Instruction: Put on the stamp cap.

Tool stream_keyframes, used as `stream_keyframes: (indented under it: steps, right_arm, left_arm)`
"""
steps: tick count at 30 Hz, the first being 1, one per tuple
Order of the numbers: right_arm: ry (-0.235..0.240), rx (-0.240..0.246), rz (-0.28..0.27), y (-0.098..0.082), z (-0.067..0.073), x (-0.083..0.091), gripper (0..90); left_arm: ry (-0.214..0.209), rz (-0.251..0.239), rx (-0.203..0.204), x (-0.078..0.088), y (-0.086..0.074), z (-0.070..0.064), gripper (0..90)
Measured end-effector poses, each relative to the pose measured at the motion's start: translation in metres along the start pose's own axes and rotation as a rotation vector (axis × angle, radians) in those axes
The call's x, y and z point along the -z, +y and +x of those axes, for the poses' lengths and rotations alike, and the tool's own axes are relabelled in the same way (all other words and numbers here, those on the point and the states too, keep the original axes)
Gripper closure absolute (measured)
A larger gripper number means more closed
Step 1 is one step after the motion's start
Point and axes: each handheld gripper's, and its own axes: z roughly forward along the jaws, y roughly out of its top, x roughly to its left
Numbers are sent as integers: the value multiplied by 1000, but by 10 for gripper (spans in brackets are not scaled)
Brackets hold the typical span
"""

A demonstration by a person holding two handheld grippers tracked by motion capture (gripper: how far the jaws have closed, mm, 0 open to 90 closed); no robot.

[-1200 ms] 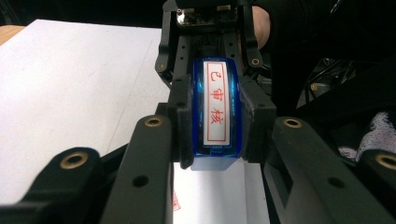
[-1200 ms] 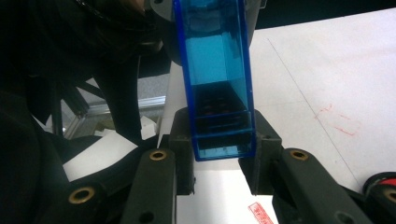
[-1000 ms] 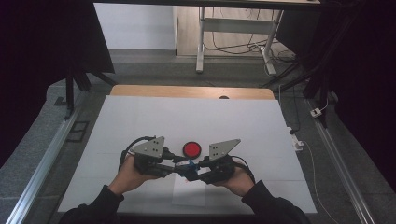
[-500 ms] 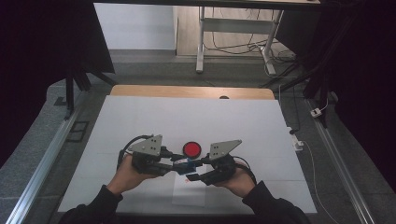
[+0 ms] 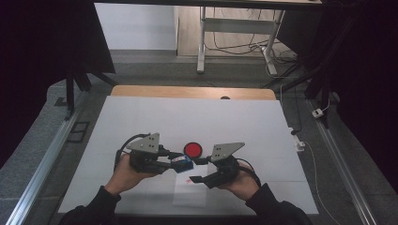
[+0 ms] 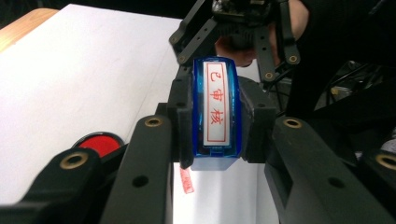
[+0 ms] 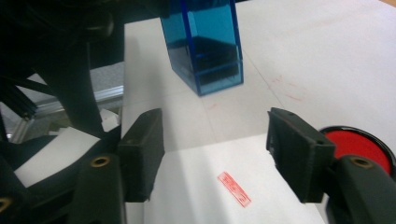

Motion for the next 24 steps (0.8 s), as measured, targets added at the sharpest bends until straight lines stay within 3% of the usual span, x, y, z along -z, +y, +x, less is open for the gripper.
stream_keyframes:
  steps: [5,19,24]
  right_arm:
    - [-36,11,14,-2,1,3,326]
    - [-119,-48,26,-8,5,17,188]
    - [-153,-48,34,-13,6,25,158]
  left_arm:
    - [26,22,1,2,0,1,701]
    - [100,58,36,8,-4,6,700]
    - [125,70,54,10,-7,8,700]
